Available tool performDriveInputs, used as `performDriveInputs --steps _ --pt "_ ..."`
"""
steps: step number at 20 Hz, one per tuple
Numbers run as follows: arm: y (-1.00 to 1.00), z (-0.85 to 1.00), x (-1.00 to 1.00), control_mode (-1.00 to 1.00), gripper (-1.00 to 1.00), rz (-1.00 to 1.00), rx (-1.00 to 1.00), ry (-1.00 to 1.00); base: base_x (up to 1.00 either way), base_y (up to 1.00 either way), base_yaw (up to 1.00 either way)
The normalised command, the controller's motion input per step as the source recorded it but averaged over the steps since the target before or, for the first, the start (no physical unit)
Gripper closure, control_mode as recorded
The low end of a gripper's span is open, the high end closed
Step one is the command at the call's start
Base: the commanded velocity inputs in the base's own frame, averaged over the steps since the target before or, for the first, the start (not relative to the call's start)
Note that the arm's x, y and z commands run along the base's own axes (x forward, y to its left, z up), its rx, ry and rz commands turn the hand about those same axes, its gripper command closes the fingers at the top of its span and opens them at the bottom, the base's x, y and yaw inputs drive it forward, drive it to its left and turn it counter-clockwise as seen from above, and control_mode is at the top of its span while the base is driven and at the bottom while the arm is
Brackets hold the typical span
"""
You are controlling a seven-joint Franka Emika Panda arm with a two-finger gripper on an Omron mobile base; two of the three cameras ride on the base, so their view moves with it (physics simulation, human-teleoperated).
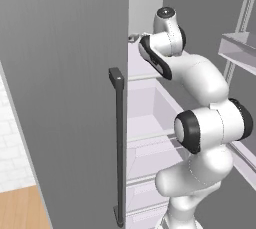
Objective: Grab a lemon wedge from the fridge and one ice cube from the ice bowl, and put them in the glass of lemonade.
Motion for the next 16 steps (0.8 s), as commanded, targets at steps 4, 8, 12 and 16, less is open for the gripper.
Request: performDriveInputs --steps 4,8,12,16 --pt "0.01 -0.03 0.33 -1.0 -1.0 0.02 0.0 0.0 0.0 0.0 0.0" --pt "-0.02 -0.19 0.43 -1.0 -1.0 0.12 0.0 0.0 0.0 0.0 0.0" --pt "0.0 -0.35 0.09 -1.0 -1.0 0.16 0.0 0.02 0.0 0.0 0.0" --pt "0.0 -0.39 -0.07 -1.0 -1.0 0.15 0.0 0.07 0.0 0.0 0.0"
